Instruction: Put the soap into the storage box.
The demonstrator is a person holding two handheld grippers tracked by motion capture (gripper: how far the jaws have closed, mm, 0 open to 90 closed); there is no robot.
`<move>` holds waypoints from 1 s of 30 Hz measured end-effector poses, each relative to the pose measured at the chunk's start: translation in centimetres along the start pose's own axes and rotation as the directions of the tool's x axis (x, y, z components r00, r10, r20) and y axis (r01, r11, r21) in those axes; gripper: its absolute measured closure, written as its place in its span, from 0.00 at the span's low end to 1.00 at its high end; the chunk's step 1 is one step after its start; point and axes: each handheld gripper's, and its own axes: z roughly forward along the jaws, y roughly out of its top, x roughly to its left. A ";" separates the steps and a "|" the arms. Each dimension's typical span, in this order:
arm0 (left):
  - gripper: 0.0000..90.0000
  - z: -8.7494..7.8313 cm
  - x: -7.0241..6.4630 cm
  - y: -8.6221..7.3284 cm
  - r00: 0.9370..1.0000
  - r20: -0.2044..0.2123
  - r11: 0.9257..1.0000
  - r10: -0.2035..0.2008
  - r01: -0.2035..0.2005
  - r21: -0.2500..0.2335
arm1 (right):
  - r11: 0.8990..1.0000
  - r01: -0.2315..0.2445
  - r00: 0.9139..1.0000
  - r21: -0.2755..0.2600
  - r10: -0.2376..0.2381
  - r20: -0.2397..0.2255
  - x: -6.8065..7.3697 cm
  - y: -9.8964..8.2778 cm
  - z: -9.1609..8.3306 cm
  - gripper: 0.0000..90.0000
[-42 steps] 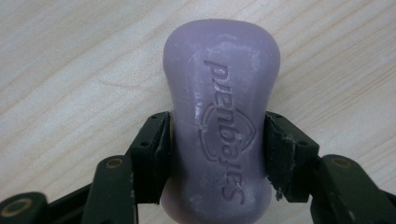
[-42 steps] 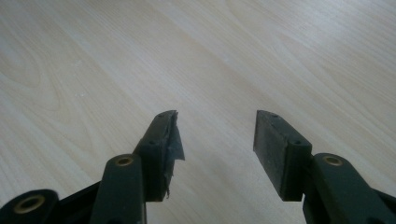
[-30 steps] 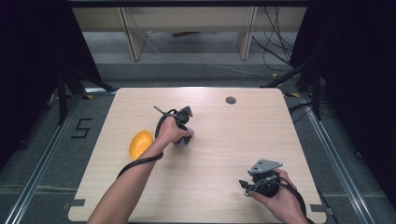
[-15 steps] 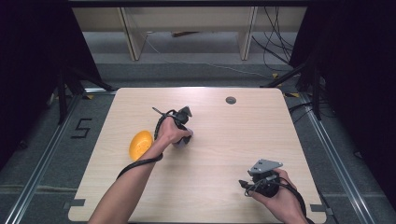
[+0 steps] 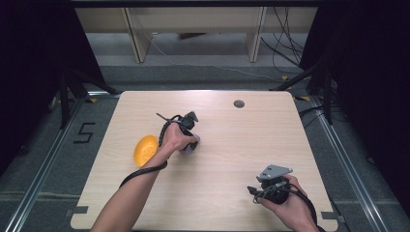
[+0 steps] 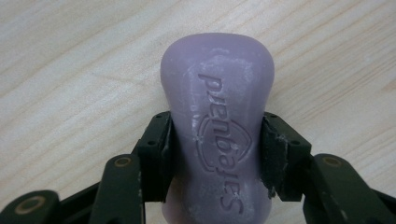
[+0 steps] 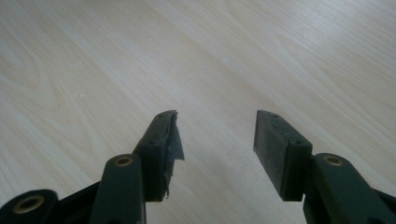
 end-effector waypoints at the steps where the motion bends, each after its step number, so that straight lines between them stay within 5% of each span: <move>1: 0.54 0.0 0.0 -0.2 1.000 0.016 1.000 0.002 -0.002 -0.014 | 1.000 -0.002 1.000 0.000 0.002 -0.001 0.0 0.0 0.0 0.55; 11: 0.54 -0.2 0.2 -0.8 1.000 0.023 1.000 0.012 -0.011 -0.021 | 1.000 -0.001 1.000 0.000 0.001 0.000 0.0 0.0 0.0 0.55; 22: 0.54 -1.0 -0.4 -1.2 0.999 0.046 0.997 -0.006 0.009 -0.080 | 1.000 -0.002 1.000 -0.001 0.002 -0.003 0.0 0.0 0.0 0.55; 26: 0.54 -1.6 -0.6 -1.3 0.999 0.043 0.995 0.031 -0.027 -0.099 | 1.000 -0.003 1.000 -0.002 0.003 -0.004 0.0 0.0 0.0 0.55; 28: 0.54 -1.7 -0.9 -1.4 0.999 0.048 0.994 0.008 -0.002 -0.110 | 1.000 -0.003 1.000 -0.001 0.003 -0.004 0.0 0.0 0.0 0.55; 30: 0.54 -2.1 -0.9 -1.5 0.998 0.045 0.993 0.041 -0.035 -0.113 | 1.000 -0.005 1.000 -0.002 0.005 -0.004 0.0 0.0 0.0 0.55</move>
